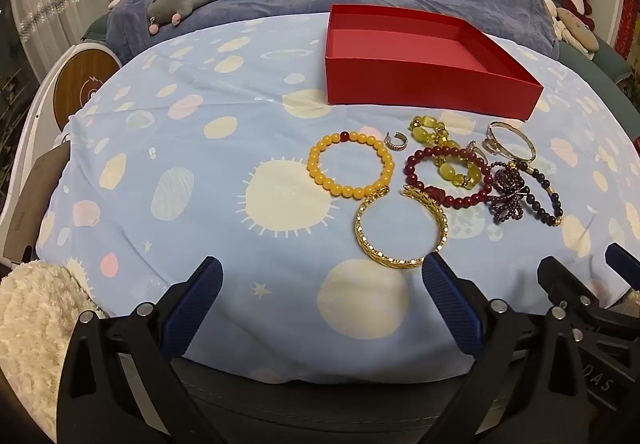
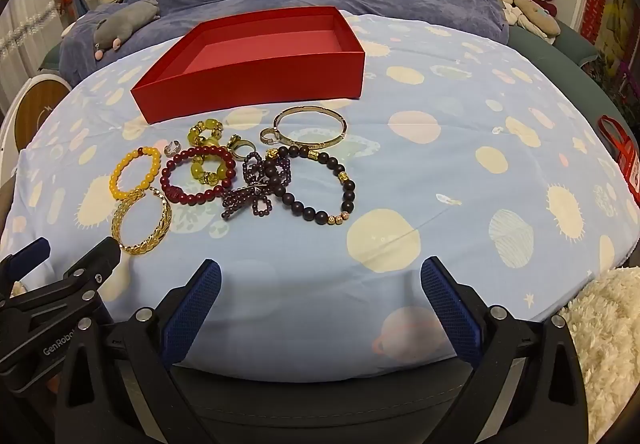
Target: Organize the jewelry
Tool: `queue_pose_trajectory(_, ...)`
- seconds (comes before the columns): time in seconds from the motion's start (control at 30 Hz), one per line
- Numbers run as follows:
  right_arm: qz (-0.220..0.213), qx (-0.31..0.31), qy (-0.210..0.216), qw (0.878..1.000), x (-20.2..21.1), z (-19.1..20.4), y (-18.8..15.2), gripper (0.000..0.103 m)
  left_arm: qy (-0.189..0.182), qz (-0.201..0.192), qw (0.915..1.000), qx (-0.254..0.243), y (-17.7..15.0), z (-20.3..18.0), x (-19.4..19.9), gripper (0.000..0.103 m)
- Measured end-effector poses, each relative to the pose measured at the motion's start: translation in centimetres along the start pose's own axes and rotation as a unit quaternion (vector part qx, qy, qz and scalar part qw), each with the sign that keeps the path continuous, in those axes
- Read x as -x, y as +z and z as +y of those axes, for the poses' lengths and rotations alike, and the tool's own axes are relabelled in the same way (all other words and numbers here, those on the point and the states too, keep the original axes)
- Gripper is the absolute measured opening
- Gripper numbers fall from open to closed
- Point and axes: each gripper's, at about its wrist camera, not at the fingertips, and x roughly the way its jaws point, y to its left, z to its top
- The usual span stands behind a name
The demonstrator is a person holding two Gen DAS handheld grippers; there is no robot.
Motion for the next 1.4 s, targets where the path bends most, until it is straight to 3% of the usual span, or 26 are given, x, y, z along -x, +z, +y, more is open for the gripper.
queue_pose_trajectory(1.4, 0.001, 0.002, 0.0, 1.0, -0.01, 0.3, -0.06, 0.096, 0.007, 0.003, 1.0, -0.001, -0.13, -0.05, -0.04, 0.096)
